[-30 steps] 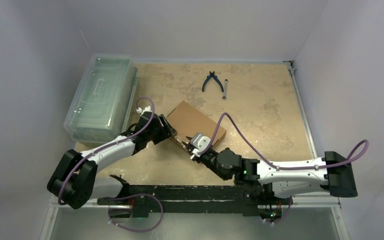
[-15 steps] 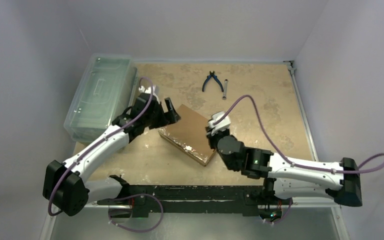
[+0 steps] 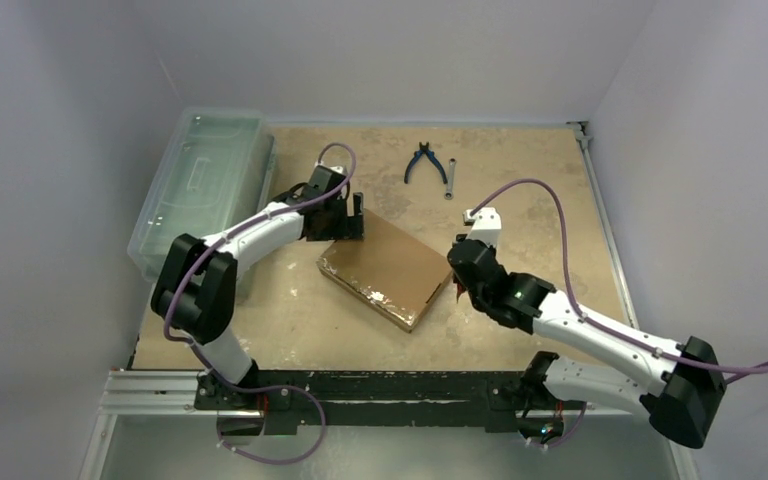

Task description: Unpack the express box

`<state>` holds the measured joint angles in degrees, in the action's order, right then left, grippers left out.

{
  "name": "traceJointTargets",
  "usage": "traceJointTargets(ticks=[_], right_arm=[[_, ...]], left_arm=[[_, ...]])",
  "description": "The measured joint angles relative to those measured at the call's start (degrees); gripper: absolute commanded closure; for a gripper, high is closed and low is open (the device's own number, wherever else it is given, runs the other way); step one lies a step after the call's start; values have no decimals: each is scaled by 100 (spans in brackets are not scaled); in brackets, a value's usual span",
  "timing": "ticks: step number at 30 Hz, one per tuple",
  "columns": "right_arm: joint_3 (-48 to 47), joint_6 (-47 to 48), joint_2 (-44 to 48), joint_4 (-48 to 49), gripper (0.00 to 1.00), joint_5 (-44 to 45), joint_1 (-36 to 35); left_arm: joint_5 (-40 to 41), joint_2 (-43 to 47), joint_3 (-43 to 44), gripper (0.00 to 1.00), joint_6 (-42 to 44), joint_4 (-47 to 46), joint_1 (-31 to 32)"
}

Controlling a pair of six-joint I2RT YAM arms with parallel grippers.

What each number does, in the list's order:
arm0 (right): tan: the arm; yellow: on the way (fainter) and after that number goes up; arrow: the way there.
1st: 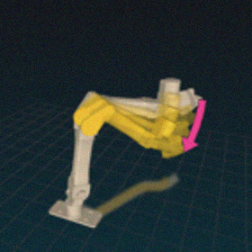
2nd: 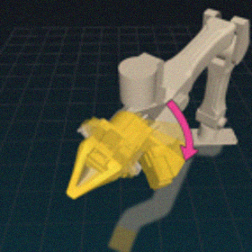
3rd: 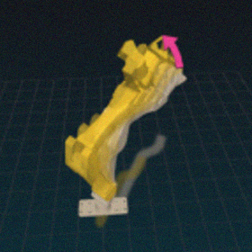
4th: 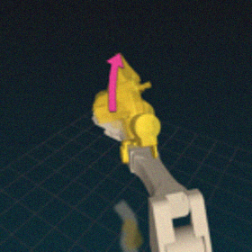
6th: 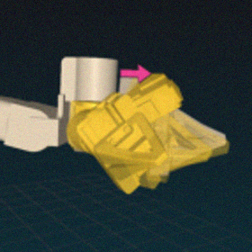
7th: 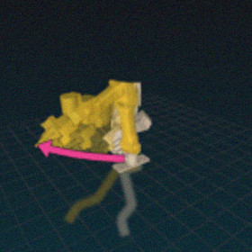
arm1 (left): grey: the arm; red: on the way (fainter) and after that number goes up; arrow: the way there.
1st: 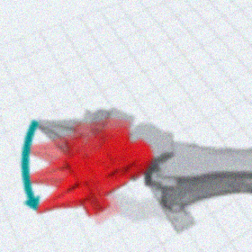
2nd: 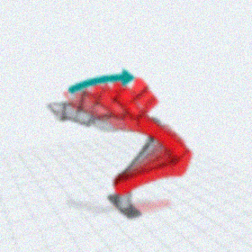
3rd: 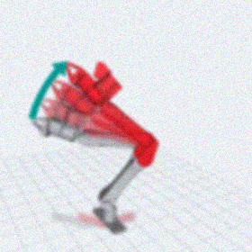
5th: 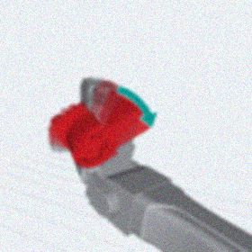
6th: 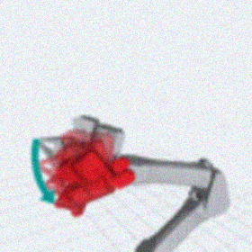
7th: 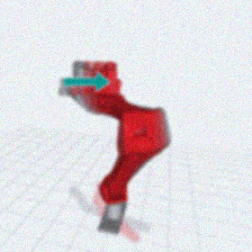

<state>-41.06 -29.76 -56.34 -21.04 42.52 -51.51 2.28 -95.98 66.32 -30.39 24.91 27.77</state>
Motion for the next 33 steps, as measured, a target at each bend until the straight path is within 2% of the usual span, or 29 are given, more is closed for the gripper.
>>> traceJointTargets(ticks=[7,12,17,22,27,31,33], right_arm=[[326,-140,-507,535,100,-833,597],[267,-61,-933,1040,100,-1270,984],[-192,260,-1668,1436,100,-1646,1320],[-1244,787,-2942,1899,100,-1742,1561],[-3132,1375,-4638,2131,100,-1897,1718],[-4745,1696,-5606,1746,100,-1801,1711],[-5029,1821,-5652,1502,100,-1609,1707]], left_arm=[[-157,81,-409,16,4,-407,-2],[-675,660,-1241,18,-254,-852,-33],[-922,1349,-2009,20,-584,-909,-50],[-1027,1941,-2662,20,-992,-1008,-22],[-1051,2354,-3121,19,-1517,-1174,201],[-1139,2564,-3318,19,-1847,-1202,621],[-1176,2691,-3335,18,-1954,-1108,822]])
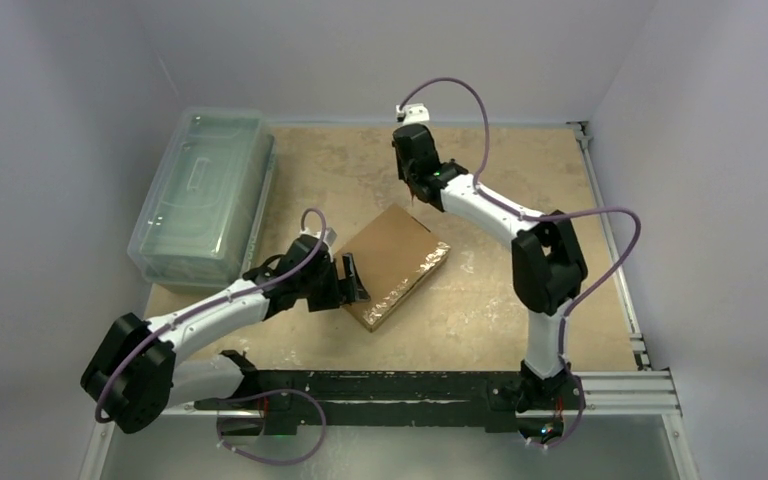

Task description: Unpack the express box

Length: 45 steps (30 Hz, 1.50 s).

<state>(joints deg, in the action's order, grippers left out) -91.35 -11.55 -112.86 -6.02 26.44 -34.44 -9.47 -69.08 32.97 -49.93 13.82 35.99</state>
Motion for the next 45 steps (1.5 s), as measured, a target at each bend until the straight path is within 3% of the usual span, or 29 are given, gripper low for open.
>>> traceJointTargets(ticks=[5,13,20,26,29,37,45], right_arm=[[501,55,909,-636,100,337,72],[2839,-426,3477,-1001,100,332,151],[4426,-1281,4271,-1117,100,-289,151],[5149,-2594,4673,-715,100,-636,149],[5294,-3171,4682,-393,100,-697,149],[5534,-3768,4505,315,100,-669,149],[4996,-3357,3556,922,100,-791,199]], left_arm=[[15,691,20,15,9,627,133],[291,793,1276,13,809,1998,127],[358,-761,3335,14,1676,1998,-245],[732,-2310,4201,13,2111,1722,-629],[804,-2758,4212,13,2208,1696,-791],[-46,-3084,3556,14,2098,990,-1246],[-638,-2223,2065,14,1626,212,-1235]])
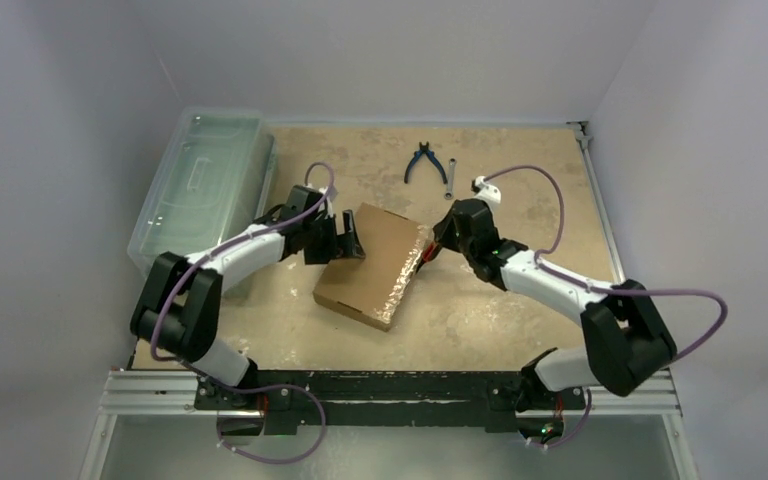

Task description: Unpack the express box

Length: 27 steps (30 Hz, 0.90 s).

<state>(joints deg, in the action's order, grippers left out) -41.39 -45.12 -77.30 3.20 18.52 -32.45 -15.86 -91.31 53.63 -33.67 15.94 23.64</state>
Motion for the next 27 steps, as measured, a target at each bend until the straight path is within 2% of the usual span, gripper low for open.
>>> traceJointTargets(ticks=[5,10,13,17,20,24,27], right_arm=[[-678,535,-756,396,100,-343,205],[-1331,1338,-1025,310,100,-457,247],[-1464,1976,-839,0,100,-306,234],[-1329,2295,-323,-345,100,-114,105],[-1217,2361,304,-669,100,361,-293],[-1217,2179,772,-940,100,748,-907],[-1207,1978,857,-1040,100,807,-1082]], left_arm=[[-92,804,-581,14,-203,125,7],[140,1237,-623,14,-181,533,17],[417,1425,-610,14,-105,905,17],[603,1735,-538,21,20,1327,17],[511,2122,-518,24,125,1440,59],[466,2785,-529,25,177,1375,667],[638,3296,-739,28,166,975,1611]])
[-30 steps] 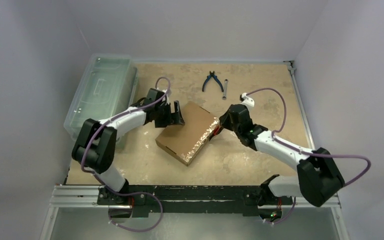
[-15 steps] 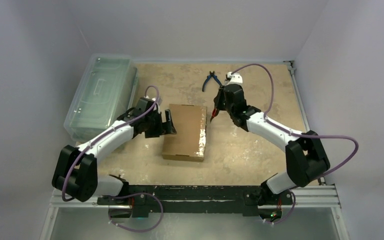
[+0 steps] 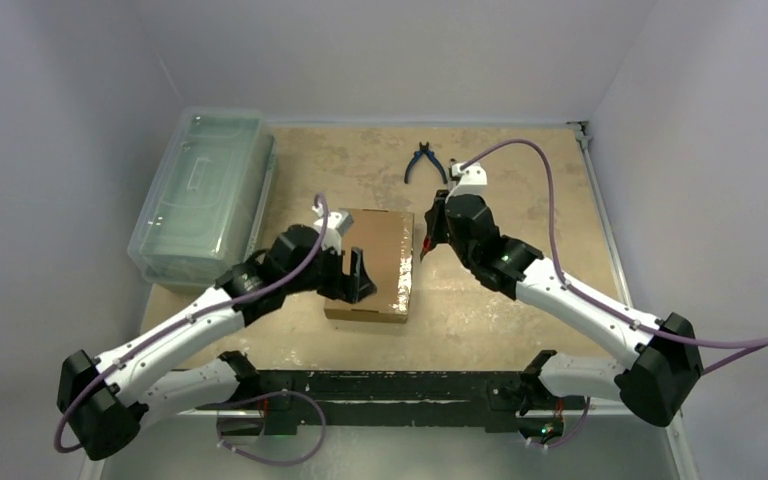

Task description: Unpack the express box

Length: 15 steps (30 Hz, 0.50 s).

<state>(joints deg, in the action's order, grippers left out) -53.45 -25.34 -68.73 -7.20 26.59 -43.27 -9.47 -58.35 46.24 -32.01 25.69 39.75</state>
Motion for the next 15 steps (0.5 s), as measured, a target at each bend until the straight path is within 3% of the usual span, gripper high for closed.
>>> traceJointTargets(ticks=[4,9,15], right_arm=[[46,-262,-2,-105,100,94,17],[48,-452,-151,-103,100,66,20],[48,-577,-289,-92,100,-96,20]], left_arm=[[579,474,-533,31,63,-420,1088],[1790,647,-1049,33,782,-1069,2750],[3862,-254,-1296,36,2406,-2426,4859]])
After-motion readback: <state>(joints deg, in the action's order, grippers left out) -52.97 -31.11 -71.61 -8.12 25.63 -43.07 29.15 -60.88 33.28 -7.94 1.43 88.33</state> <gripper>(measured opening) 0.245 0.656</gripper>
